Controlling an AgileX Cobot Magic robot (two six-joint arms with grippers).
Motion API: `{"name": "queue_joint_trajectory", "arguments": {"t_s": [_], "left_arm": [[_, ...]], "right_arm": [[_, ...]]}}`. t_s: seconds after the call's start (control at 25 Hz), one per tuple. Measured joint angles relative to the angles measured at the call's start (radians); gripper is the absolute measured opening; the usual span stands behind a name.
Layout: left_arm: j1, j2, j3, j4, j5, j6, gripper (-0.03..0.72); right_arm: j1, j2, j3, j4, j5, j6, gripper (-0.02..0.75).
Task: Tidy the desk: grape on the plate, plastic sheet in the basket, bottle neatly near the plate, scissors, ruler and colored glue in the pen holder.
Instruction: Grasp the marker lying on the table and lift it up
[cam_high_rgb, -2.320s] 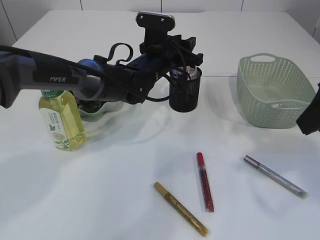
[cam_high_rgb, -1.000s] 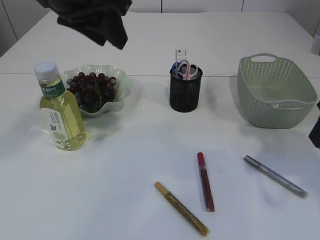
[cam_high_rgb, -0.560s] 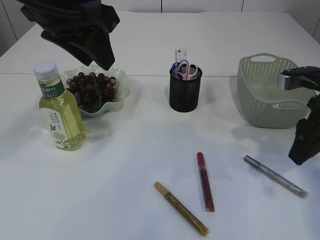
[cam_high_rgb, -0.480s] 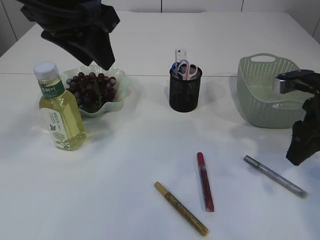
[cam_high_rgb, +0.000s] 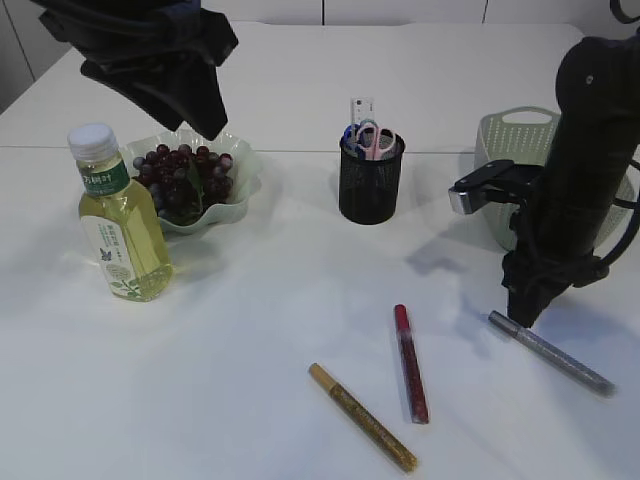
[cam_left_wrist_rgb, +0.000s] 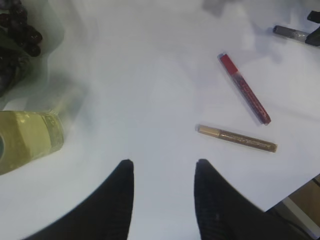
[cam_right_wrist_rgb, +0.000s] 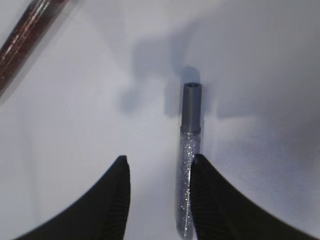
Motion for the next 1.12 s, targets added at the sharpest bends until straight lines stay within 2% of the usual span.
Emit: {"name": "queue_joint_trajectory", "arguments": {"t_s": [0.2,0.88,1.12], "left_arm": [[0.000,0.000,0.000,0.013,0.000,0.000,0.298],[0.000,0.000,0.000,0.014,0.000,0.000,0.298],[0.000,0.000,0.000,0.014,0.000,0.000,0.298]], "right_arm": [[0.004,0.015,-0.002,-0.079,-0.008,0.082,0.323],[0.004,0.020,0.090,-0.037,-0.106,0.095,0.323],[0.004,0.020,0.090,-0.094,-0.119,0.126,0.323]]}}
